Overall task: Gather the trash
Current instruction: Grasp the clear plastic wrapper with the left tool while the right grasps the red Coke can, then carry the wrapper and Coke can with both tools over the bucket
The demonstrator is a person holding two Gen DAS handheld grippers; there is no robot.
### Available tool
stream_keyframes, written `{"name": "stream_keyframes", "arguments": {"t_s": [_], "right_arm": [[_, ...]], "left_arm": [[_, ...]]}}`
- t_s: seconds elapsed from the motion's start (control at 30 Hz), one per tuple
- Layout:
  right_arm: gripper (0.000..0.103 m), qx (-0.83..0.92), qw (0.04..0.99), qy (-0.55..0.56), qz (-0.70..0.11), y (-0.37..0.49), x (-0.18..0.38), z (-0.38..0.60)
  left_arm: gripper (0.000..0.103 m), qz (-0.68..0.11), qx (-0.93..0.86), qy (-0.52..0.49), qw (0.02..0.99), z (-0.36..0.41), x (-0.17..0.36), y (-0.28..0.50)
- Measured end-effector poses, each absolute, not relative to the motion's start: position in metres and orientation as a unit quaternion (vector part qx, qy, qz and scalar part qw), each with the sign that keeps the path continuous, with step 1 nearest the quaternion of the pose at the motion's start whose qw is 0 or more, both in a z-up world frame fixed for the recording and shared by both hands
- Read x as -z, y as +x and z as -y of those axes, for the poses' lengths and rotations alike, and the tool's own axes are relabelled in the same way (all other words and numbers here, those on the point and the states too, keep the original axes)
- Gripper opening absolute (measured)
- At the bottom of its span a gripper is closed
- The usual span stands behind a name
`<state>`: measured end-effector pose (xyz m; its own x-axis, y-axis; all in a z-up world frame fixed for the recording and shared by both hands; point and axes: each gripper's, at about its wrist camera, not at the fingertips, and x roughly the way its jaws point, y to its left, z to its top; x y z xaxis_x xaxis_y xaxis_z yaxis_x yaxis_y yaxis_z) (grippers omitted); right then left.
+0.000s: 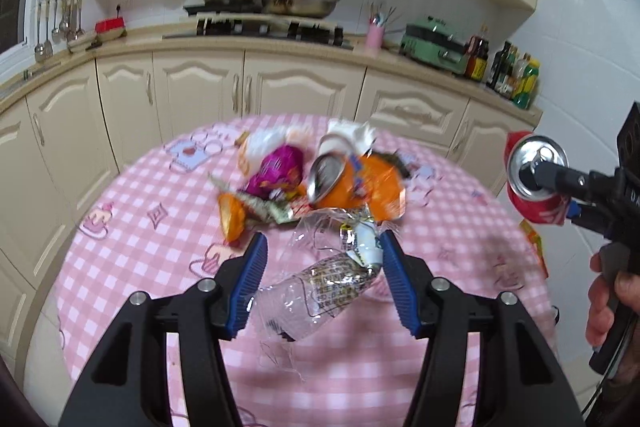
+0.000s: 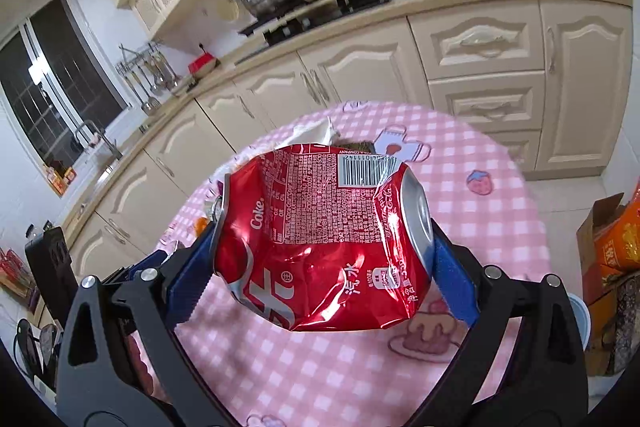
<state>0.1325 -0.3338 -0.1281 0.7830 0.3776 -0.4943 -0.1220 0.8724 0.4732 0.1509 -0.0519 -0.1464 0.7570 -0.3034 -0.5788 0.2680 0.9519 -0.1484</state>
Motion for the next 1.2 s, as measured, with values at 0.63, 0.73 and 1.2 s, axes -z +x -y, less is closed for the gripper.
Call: {"name": "stream_keyframes", "arguments": {"t_s": [0.63, 0.73, 1.2], "right_arm": [[0.094, -0.041, 0.941, 0.265, -0.205, 0.027, 0.103, 0.465], [0.094, -0.016, 0.94, 0.279, -0.195, 0.008, 0.107, 0.491], [0.094, 0.086, 0.909, 0.348, -0.212, -0.044, 0.176, 0.593]], "left_arm": [[0.057, -0.249, 0.258, 0.02, 0.933, 0.192, 0.082, 0.106], [0.057, -0.244, 0.28, 0.028, 0.928, 0.218, 0.081, 0.098], [0.057, -0.314, 0.395, 0.056, 0.861, 0.373, 0.136, 0.085]]}}
